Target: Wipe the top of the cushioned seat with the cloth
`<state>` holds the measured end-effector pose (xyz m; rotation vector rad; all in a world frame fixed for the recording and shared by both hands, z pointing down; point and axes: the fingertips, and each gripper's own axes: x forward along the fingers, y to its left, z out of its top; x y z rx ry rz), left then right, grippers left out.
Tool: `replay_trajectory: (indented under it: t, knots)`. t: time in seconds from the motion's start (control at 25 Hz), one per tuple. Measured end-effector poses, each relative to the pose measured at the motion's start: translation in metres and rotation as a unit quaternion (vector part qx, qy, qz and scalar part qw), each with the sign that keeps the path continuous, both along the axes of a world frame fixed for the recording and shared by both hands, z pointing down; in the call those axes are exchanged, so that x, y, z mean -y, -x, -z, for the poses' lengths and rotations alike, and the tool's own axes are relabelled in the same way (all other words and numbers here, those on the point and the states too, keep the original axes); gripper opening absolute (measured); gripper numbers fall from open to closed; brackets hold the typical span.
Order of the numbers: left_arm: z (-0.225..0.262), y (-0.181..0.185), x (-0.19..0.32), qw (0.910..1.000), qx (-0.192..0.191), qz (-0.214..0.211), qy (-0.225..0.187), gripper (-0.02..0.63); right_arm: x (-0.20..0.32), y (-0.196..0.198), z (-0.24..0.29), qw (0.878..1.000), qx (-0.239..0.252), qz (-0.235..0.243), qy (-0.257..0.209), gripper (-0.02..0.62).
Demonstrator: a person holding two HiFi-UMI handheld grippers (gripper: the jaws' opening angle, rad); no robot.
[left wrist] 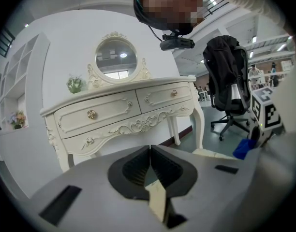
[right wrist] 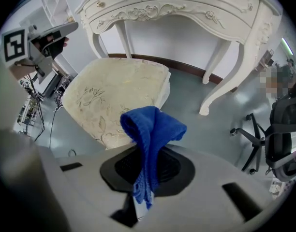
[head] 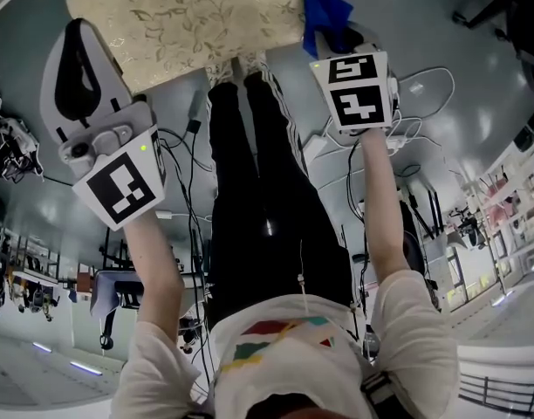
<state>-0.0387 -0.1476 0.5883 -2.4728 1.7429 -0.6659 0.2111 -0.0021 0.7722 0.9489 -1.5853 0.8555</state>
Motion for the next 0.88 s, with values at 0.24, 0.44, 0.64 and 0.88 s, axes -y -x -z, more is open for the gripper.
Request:
replay_trajectory:
  t: [0.24,0.44,0.64,0.88]
  knots:
    - [0.006,0.007,0.004,1.0000,0.005,0.004,-0.004,0.009,0.004,-0.002,-0.004,1.000,-0.007,-0.004,0.006,0.035]
    - [0.043,0.005,0.013,0.9997,-0.003,0.005,-0.024,0.009,0.023,0.009,0.032,1.000,0.010,-0.013,-0.011,0.035]
    - [0.125,-0.001,0.037,0.9972,-0.040,0.012,-0.062,0.009,0.073,0.030,0.117,0.997,0.023,-0.030,-0.073,0.035]
    - [0.268,-0.015,0.077,0.9863,-0.112,0.022,-0.119,0.009,0.170,0.058,0.288,0.973,0.044,-0.064,-0.216,0.035]
